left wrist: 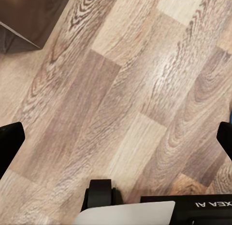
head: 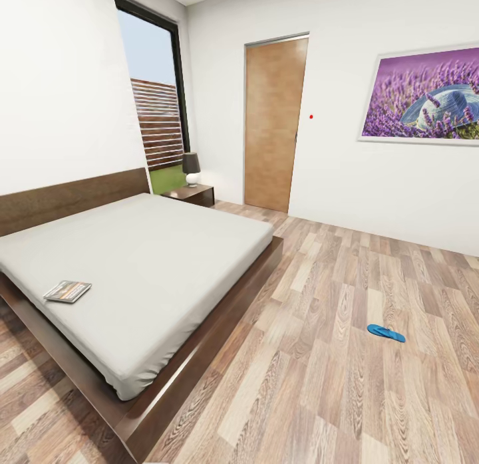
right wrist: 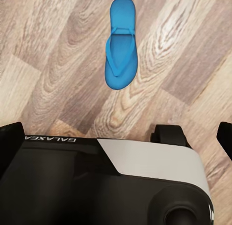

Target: In the bedroom, move the book from the bed onto either nightstand, and place the two sandals side by side next to the bed.

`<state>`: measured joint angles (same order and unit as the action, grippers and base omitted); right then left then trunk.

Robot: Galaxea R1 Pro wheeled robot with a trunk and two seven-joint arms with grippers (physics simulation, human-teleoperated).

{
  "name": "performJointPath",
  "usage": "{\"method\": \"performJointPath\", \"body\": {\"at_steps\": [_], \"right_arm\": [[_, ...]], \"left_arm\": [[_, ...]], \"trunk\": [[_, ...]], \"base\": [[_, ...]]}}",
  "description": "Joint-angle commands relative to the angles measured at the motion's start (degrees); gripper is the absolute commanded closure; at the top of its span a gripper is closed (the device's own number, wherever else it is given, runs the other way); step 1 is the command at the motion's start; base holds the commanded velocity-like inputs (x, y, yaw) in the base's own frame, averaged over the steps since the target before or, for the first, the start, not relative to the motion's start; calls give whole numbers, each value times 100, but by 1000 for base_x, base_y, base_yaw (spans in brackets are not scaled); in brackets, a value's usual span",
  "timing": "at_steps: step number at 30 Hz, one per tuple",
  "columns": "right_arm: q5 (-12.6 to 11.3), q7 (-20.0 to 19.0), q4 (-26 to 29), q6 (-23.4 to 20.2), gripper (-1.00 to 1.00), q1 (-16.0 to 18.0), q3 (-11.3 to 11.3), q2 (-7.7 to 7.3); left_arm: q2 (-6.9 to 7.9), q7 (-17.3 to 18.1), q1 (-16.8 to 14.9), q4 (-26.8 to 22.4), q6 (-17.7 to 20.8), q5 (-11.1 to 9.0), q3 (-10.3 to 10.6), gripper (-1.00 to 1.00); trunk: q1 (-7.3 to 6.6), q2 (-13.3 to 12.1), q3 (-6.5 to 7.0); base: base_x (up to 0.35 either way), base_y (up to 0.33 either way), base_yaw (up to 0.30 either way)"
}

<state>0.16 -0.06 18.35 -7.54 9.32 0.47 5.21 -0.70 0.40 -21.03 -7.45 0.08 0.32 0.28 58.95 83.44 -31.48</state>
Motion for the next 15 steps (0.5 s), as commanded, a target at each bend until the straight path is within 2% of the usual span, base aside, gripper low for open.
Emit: {"method": "performJointPath", "body": {"at_steps": [1, 15], "right_arm": [[4, -7, 13, -34, -100, 0, 5, -1], [19, -42, 4, -28, -100, 0, 11, 6]], "left_arm": [[0, 4, -2, -2, 1, 4, 3, -100], [0, 12, -1, -2, -1, 4, 4, -100]], "trunk": [[22, 44, -24], [330, 606, -275]], "base": [[0, 0, 0], [0, 0, 0]]}}
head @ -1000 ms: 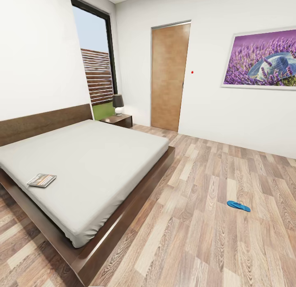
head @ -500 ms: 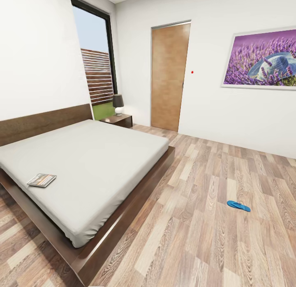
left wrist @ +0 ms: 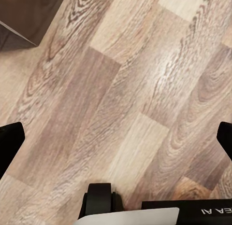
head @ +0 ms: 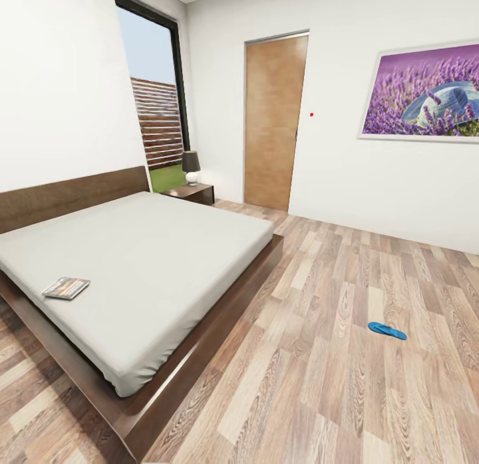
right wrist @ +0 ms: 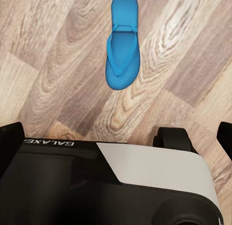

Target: In the bedroom, move the book from the bed onto either nightstand, and place the two sandals side by side next to the bed.

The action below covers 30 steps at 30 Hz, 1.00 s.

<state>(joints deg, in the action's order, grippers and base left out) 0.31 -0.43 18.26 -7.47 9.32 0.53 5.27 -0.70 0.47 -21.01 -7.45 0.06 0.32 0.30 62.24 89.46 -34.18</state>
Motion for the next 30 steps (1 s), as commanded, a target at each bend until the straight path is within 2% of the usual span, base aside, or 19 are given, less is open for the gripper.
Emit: {"method": "performJointPath", "body": {"at_steps": [1, 4, 12, 30], "right_arm": [[4, -6, 13, -35, -100, 0, 6, 0], [4, -7, 12, -35, -100, 0, 7, 0], [5, -10, 11, -35, -100, 0, 9, 0], [5, -10, 11, -27, -100, 0, 9, 0]], "left_arm": [[0, 5, -4, -2, 1, 4, 3, -100], [0, 5, -5, -2, 2, 4, 3, -100], [0, 6, -6, -2, 2, 5, 3, -100], [0, 5, -5, -2, 2, 12, 3, -100]], "trunk": [[22, 44, -24], [88, 164, -78], [88, 164, -78], [483, 886, -401]], "base": [[0, 0, 0], [0, 0, 0], [0, 0, 0], [0, 0, 0]]}}
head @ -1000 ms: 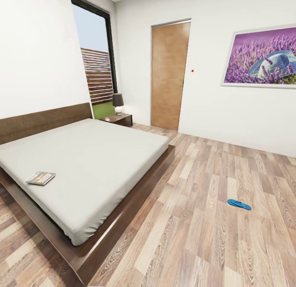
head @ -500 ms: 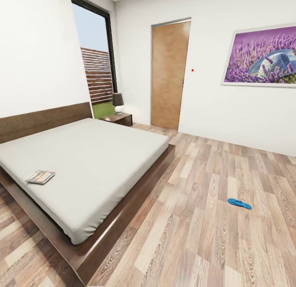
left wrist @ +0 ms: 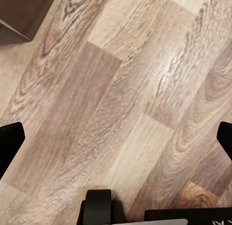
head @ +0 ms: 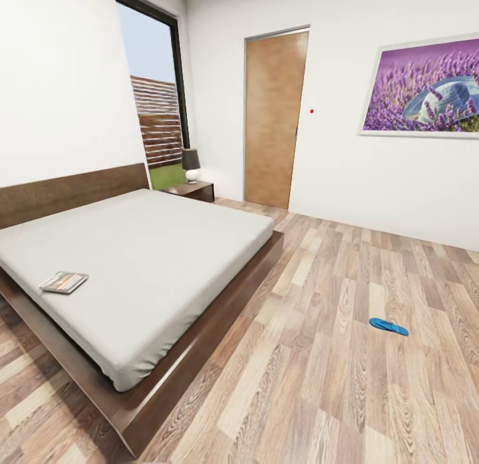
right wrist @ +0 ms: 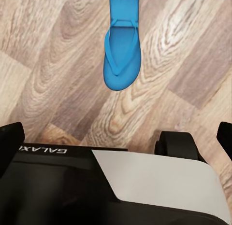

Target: In the bedroom, move the book from the bed onto either nightstand, and place the two sandals side by side next to the bed.

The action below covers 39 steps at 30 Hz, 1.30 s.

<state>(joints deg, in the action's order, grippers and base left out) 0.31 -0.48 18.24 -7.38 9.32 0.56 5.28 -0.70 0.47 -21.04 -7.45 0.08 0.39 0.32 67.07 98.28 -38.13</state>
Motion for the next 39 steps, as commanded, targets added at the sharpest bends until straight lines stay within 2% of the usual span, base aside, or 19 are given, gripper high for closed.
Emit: {"method": "performJointPath", "body": {"at_steps": [1, 18, 27, 33, 39], "right_arm": [[2, -5, 13, -35, -100, 0, 5, -1], [-4, 67, 46, -110, -100, 30, -2, 29], [8, 215, 41, -452, -100, 464, -5, 127], [1, 385, 56, -606, -100, 592, -10, 142], [-10, 448, 64, -662, -100, 704, -15, 143]], "left_arm": [[0, 5, -3, -2, 1, 4, 2, -100], [2, 13, -4, -8, 1, 5, 10, -100], [-5, 19, -5, -6, 10, 2, 2, -100], [-26, 19, -22, -18, 69, 0, -12, -100], [-36, 15, -135, -226, 439, 1, -17, -100]], "trunk": [[22, 44, -24], [395, 726, -329], [593, 1087, -490], [725, 1327, -598], [857, 1568, -706]], "base": [[0, 0, 0], [0, 0, 0], [0, 0, 0], [0, 0, 0], [0, 0, 0]]}}
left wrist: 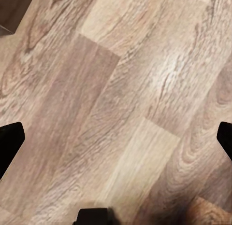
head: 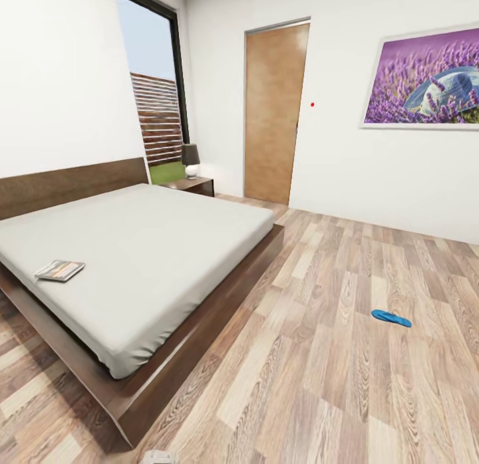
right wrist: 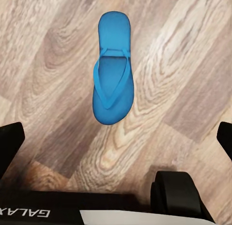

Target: In the bedroom, move the book from the bed onto either nightstand, and place the two sandals side by side next to the bed.

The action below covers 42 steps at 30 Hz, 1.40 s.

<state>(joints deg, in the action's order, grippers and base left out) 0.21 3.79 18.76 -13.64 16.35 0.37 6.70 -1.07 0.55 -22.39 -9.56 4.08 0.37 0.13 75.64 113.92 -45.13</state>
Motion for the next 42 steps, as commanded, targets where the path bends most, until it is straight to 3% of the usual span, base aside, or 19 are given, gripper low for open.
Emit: {"method": "performJointPath", "body": {"at_steps": [1, 5, 10, 11, 15, 19, 31, 42], "right_arm": [[-1, 27, 11, -41, -100, 22, 3, 1], [-8, 39, 10, -50, -100, 67, 1, -1], [-17, 47, 12, -60, -100, 103, -1, 1], [-17, 47, 12, -60, -100, 103, -1, 1], [-19, 50, 12, -65, -100, 127, -2, -1], [-14, 51, 3, -65, -100, 145, -2, -1], [17, 81, 4, -66, -100, 192, 0, 21], [-7, 425, -45, -191, -100, 421, -8, 8]], "left_arm": [[0, 4, -41, -107, 186, 5, 1, -100], [8, 6, -137, -501, 729, 3, 3, -100], [12, 16, -206, -1437, 1641, -5, 4, -100], [12, 16, -206, -1437, 1641, -5, 4, -100], [10, 15, -226, -2238, 2393, 5, 9, -100], [12, -3, -229, -2859, 2862, 17, 28, -100], [0, -37, -230, -3279, 3137, 13, 410, -100], [-6, -29, -231, -3355, 3189, -13, 494, -100]], "trunk": [[22, 44, -24], [110, 204, -96], [219, 405, -186], [241, 445, -204], [329, 605, -275], [417, 766, -347], [681, 1247, -563], [922, 1688, -760]], "base": [[0, 0, 0], [0, 0, 0], [0, 0, 0], [0, 0, 0], [0, 0, 0], [0, 0, 0], [0, 0, 0], [0, 0, 0]]}}
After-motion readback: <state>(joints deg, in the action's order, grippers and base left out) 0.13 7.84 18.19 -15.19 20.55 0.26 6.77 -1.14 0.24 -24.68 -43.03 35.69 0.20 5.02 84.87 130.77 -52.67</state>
